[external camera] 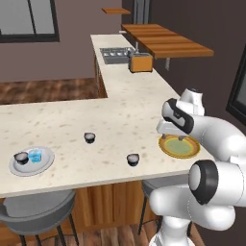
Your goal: Place two yogurt containers on each plate.
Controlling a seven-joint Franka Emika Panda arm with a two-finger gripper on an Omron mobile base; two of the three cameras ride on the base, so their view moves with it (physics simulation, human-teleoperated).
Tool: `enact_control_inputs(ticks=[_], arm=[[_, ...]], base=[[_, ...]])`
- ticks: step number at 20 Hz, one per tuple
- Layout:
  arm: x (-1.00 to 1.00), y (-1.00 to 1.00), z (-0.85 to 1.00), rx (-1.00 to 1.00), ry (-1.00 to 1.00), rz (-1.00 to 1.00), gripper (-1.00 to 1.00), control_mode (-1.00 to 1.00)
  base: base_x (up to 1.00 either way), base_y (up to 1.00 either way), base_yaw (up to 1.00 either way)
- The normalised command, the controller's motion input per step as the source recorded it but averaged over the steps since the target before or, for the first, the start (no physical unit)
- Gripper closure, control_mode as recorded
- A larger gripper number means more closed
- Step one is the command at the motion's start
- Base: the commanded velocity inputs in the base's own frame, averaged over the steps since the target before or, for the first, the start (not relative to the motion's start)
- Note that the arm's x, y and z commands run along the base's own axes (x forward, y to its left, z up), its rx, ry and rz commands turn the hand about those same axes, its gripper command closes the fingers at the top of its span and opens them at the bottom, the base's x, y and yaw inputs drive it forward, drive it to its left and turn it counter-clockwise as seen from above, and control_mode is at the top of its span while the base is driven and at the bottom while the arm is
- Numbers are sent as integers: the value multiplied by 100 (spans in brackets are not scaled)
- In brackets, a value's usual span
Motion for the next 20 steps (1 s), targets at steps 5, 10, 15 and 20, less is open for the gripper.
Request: enact_control_inputs(ticks=[5,10,15,20], arm=[[0,0,0,0,0,0,-100,100],[0,0,0,0,0,0,-100,100],[0,0,0,0,0,0,-100,100],[0,0,0,0,0,0,-100,100]], base=[[41,16,-1],[14,61,0],[9,76,0],[75,30,0]])
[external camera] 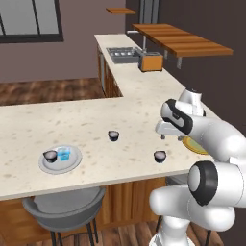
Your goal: Place two yogurt containers on each plate.
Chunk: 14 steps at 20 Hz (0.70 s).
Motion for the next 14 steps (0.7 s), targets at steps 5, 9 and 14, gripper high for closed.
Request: enact_control_inputs(ticks=[5,9,14], arm=[[0,0,0,0,0,0,-100,100],[0,0,0,0,0,0,-100,100],[0,0,0,0,0,0,-100,100]], base=[[73,14,0],[8,5,0],[0,0,0]])
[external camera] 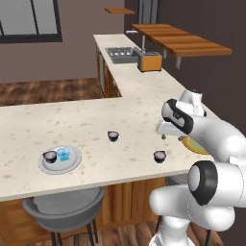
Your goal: Place two yogurt containers on each plate.
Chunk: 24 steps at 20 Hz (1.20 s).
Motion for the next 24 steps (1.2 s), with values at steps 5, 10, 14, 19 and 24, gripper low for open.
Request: enact_control_inputs(ticks=[5,10,14,19,24], arm=[[0,0,0,0,0,0,-100,100],[0,0,0,0,0,0,-100,-100],[0,0,0,0,0,0,-100,-100],[-4,6,-9,5,8,0,-100,-100],[8,61,-25,2,19,-7,-100,-100]], base=[[0,0,0],[0,0,0],[0,0,0],[0,0,0],[0,0,0]])
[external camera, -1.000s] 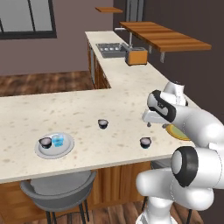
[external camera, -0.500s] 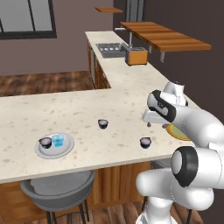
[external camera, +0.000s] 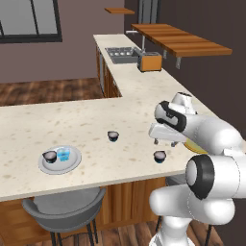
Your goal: Place two yogurt containers on each plate.
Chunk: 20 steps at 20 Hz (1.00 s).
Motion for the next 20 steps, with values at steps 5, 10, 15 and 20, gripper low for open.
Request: enact_control_inputs(ticks=[5,10,15,20], arm=[[18,90,17,-7,-26,0,-100,-100],[45,81,16,-2,-39,0,-100,-100],[56,67,7,0,-20,0,-100,-100],[56,50,4,0,-2,1,-100,-100]], base=[[0,0,0],[0,0,0],[0,0,0],[0,0,0]])
